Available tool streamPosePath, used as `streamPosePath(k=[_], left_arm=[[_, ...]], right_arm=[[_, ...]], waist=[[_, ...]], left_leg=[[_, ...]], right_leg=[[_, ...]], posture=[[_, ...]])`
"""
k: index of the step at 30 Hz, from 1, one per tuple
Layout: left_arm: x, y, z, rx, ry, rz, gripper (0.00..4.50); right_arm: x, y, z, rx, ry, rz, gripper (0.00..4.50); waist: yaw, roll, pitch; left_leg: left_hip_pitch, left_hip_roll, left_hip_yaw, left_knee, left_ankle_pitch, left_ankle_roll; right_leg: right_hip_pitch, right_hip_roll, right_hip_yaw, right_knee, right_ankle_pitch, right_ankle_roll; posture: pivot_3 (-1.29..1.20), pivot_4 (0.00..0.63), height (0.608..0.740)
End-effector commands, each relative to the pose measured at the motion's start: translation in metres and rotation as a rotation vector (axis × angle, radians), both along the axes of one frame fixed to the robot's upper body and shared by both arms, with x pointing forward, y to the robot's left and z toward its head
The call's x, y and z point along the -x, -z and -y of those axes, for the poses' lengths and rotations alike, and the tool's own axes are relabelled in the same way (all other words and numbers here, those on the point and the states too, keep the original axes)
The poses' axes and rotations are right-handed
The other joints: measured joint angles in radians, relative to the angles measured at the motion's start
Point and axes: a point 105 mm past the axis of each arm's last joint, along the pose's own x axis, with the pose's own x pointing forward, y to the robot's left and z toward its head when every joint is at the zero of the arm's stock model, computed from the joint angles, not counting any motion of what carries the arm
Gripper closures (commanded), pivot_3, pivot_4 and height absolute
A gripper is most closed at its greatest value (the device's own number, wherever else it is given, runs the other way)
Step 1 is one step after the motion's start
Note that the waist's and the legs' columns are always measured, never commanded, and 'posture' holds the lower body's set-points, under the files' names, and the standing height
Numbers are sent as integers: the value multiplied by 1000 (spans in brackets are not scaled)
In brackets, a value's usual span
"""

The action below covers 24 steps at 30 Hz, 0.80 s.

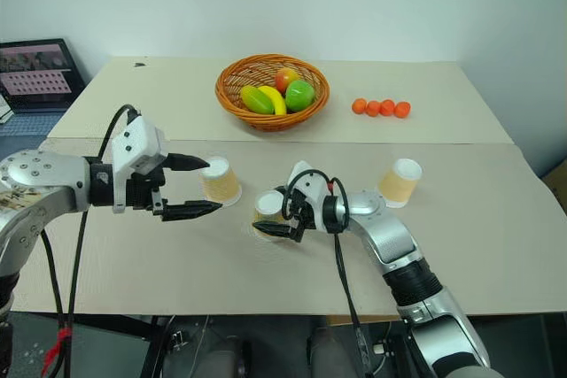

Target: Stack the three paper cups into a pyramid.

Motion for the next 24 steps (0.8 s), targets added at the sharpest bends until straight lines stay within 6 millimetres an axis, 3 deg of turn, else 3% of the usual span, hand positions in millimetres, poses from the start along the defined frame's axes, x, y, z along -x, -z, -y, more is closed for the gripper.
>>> streamPosePath(k=[1,5,7,9,14,17,24], left_arm=[[4,-18,9,27,46,69,0],[5,-16,18,51,96,45,0],[3,-16,23,65,114,44,0],[1,-16,27,76,133,42,0],[-6,-18,39,98,184,49,0],[-9,-20,48,117,225,48,0],[-14,-19,53,96,264,57,0]], right_arm=[[11,-51,2,-171,-42,3,22],[11,-100,28,-325,7,-11,22],[12,-126,48,-371,49,18,22],[7,-140,75,-341,158,81,22],[-13,-130,161,-113,565,233,22],[-5,-121,222,-43,815,276,22],[35,-84,254,-37,969,243,22]], waist=[[2,0,0],[3,0,0],[6,0,0],[9,0,0],[9,0,0],[13,-1,1],[-3,0,1]], left_leg=[[0,0,0,0,0,0],[-1,0,0,0,0,0],[-1,0,-1,0,0,0],[-1,0,-1,0,0,0],[-1,-1,0,-1,0,0],[-2,-1,0,-1,0,0],[-1,0,0,-1,0,0]], right_leg=[[0,0,0,0,0,0],[0,-1,0,-1,1,-2],[0,-1,-1,0,1,-2],[0,-1,-1,0,1,-2],[1,-1,-1,-4,-1,1],[1,-1,-1,-4,-1,1],[1,0,0,-2,-4,5]], posture=[[0,150,734],[0,150,734],[0,150,734],[0,150,734],[0,150,734],[0,150,734],[0,150,734]])
